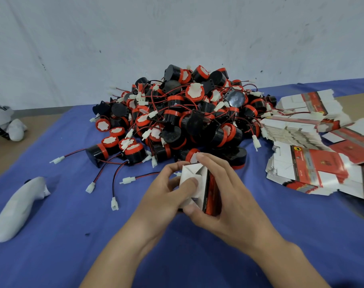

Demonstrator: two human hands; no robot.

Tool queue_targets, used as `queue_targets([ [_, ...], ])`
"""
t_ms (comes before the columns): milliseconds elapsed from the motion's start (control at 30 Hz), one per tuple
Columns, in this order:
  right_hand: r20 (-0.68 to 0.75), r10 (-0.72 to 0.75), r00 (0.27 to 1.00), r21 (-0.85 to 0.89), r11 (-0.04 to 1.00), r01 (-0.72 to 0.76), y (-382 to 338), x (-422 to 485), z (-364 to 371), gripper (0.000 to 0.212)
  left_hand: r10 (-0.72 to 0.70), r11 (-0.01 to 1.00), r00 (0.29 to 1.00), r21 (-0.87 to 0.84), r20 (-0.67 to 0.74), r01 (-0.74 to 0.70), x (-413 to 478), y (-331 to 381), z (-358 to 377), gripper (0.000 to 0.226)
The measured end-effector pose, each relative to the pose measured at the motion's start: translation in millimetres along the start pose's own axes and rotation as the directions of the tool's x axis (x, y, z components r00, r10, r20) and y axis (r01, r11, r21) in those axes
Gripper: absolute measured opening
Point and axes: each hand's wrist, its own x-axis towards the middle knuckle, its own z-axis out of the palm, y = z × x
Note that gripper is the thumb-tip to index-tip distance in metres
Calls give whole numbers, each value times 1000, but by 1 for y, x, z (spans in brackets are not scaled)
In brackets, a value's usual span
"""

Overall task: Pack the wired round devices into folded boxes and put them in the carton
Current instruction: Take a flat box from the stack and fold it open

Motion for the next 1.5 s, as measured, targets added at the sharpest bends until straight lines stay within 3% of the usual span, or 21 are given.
queue_targets([
  [100, 27, 8, 1000, -25, 1000, -7, -1, 0, 1, 82, 8, 1000, 1000, 10, -6, -8, -1, -2, 0, 40],
  [333, 7, -44, 999, -78, 996, 45, -1, 0, 0, 87, -8, 1000, 998, 11, 61, 7, -1, -1, -4, 35],
  [533, -31, -61, 998, -61, 996, 59, -2, 3, -3, 92, 18, 997, 997, -73, 70, -13, -3, -1, -1, 43],
  [633, -49, -60, 997, -55, 997, 57, -2, 4, -3, 91, 12, 993, 999, -117, 53, -5, -3, 0, 0, 35],
  [1200, -27, -30, 999, -91, 995, 28, -6, 2, -5, 91, 159, 982, 987, 103, -7, -157, -3, -2, 4, 30],
  [1367, -28, -30, 999, -87, 996, 28, -3, 4, -6, 94, 113, 986, 990, -111, -88, -122, -2, 5, 3, 31],
  [1500, -18, -6, 1000, -100, 995, 4, 6, 7, -11, 95, 32, 954, 992, -293, -126, -68, -1, 12, 3, 45],
])
